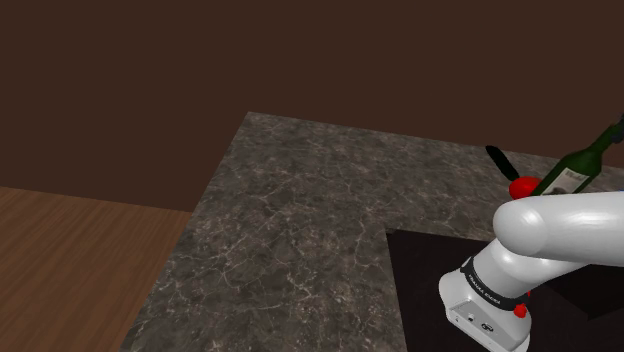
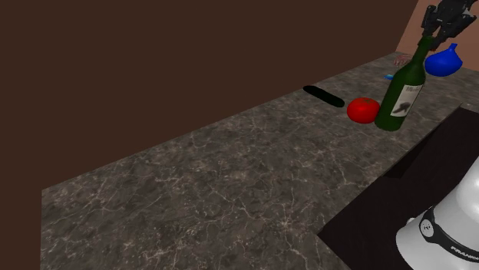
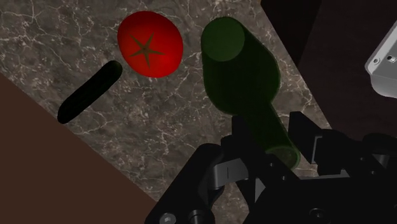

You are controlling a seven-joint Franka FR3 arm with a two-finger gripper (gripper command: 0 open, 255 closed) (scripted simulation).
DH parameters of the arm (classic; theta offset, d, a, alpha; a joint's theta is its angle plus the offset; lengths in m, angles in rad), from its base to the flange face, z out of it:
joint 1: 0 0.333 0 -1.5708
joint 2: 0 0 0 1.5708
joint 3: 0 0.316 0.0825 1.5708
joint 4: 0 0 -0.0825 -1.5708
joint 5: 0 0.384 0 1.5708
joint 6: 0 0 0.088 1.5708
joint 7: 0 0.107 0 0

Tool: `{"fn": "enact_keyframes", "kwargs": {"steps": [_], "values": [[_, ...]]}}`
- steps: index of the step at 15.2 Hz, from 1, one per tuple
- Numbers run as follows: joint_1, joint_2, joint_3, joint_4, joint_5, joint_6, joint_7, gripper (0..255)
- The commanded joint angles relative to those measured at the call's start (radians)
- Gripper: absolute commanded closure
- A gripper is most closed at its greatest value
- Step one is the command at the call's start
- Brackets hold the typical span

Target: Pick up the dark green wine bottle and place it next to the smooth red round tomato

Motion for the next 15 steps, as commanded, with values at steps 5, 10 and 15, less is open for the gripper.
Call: {"fn": "enact_keyframes", "kwargs": {"steps": [5, 10, 15], "values": [[-0.007, -0.005, -0.028, -0.080, -0.021, 0.079, 0.002, 255], [-0.009, 0.000, -0.057, -0.138, -0.038, 0.144, 0.002, 255], [-0.008, 0.007, -0.083, -0.181, -0.051, 0.198, 0.001, 255]]}}
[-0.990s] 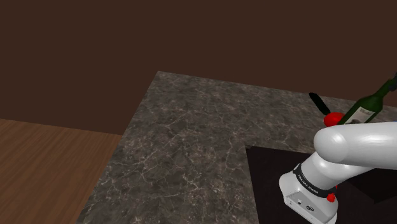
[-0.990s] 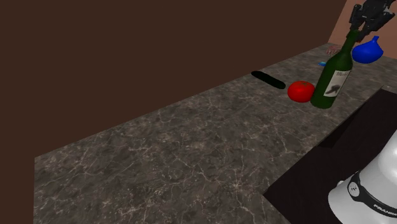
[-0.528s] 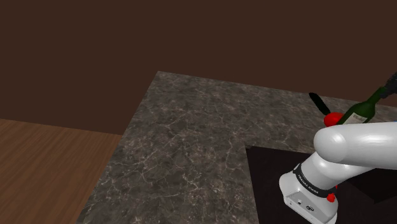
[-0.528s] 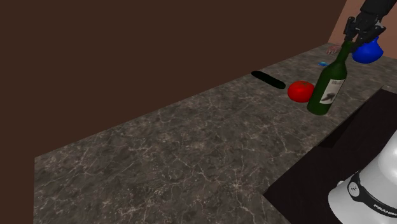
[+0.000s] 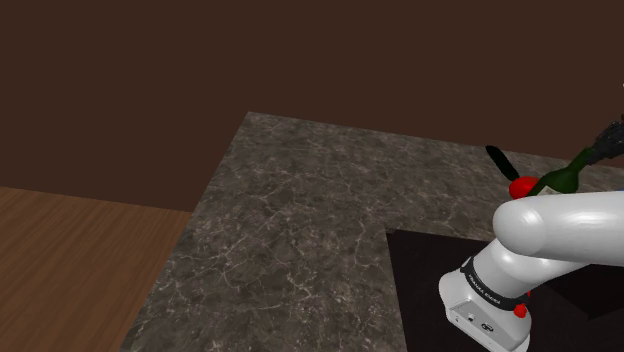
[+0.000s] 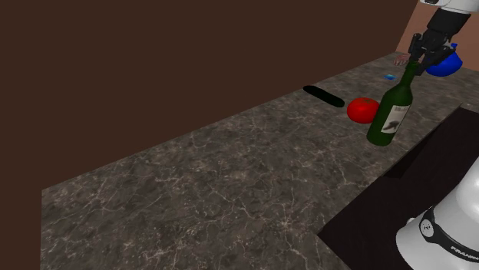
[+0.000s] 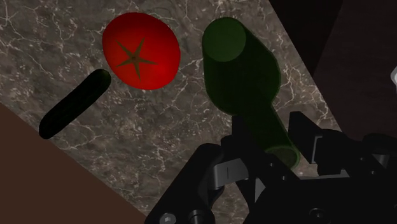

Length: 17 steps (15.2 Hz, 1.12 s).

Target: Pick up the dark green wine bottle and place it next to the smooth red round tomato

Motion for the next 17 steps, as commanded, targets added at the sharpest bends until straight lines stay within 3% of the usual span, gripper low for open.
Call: {"fn": "enact_keyframes", "kwargs": {"steps": [1, 7, 8, 13, 17], "values": [[0.000, 0.002, -0.005, -0.008, -0.002, 0.006, -0.001, 255], [-0.001, 0.002, -0.005, -0.008, -0.001, 0.006, -0.001, 255], [-0.001, 0.003, -0.005, -0.006, -0.001, 0.005, -0.003, 0], [-0.001, 0.002, -0.005, -0.008, -0.001, 0.006, -0.001, 0], [-0.006, -0.016, 0.049, 0.097, 0.025, -0.121, -0.008, 0]]}}
